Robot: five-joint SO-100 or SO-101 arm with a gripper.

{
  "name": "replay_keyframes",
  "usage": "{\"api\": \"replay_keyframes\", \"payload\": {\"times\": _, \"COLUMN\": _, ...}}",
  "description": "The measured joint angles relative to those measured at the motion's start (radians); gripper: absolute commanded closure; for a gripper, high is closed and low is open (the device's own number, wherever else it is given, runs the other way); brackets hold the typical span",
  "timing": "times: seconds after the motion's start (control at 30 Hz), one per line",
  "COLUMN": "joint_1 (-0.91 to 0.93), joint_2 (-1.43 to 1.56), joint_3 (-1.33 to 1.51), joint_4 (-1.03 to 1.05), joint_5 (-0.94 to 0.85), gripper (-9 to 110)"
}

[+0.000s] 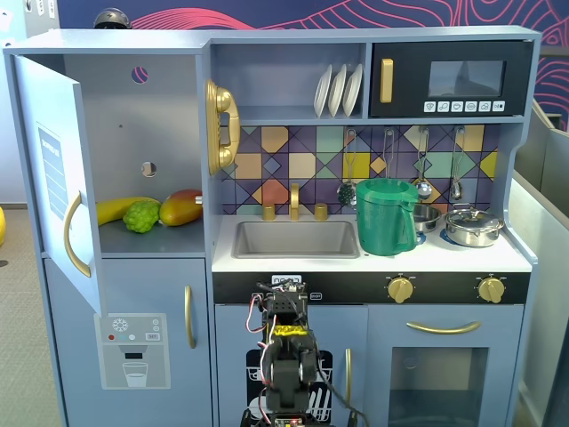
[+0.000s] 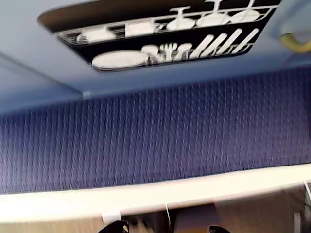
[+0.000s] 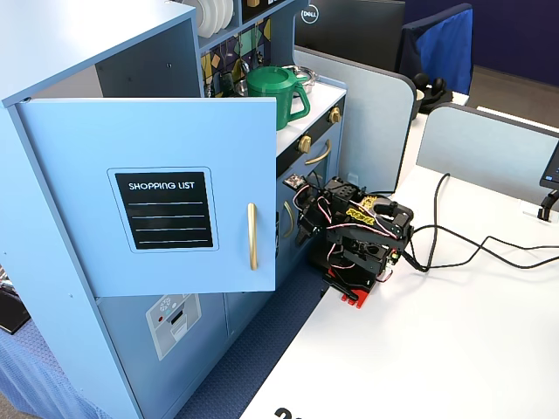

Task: Open the left cabinet door

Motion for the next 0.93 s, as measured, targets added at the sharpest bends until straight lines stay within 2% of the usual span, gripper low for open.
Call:
{"api": "replay_keyframes", "payload": {"times": 0.53, "joint_1": 0.044, "joint_2": 0.160, "joint_3": 0.044, "joint_4": 0.041, "joint_5": 0.041, "gripper": 91}}
{"api": "replay_keyframes", "payload": {"times": 0.73, "joint_1": 0.057, "joint_2": 0.166, "joint_3": 0.044, "joint_4": 0.046, "joint_5": 0.041, "gripper": 101}}
{"api": "replay_keyframes", "payload": {"times": 0.93, "joint_1": 0.057, "joint_2": 0.166, "joint_3": 0.044, "joint_4": 0.046, "joint_5": 0.041, "gripper": 101}}
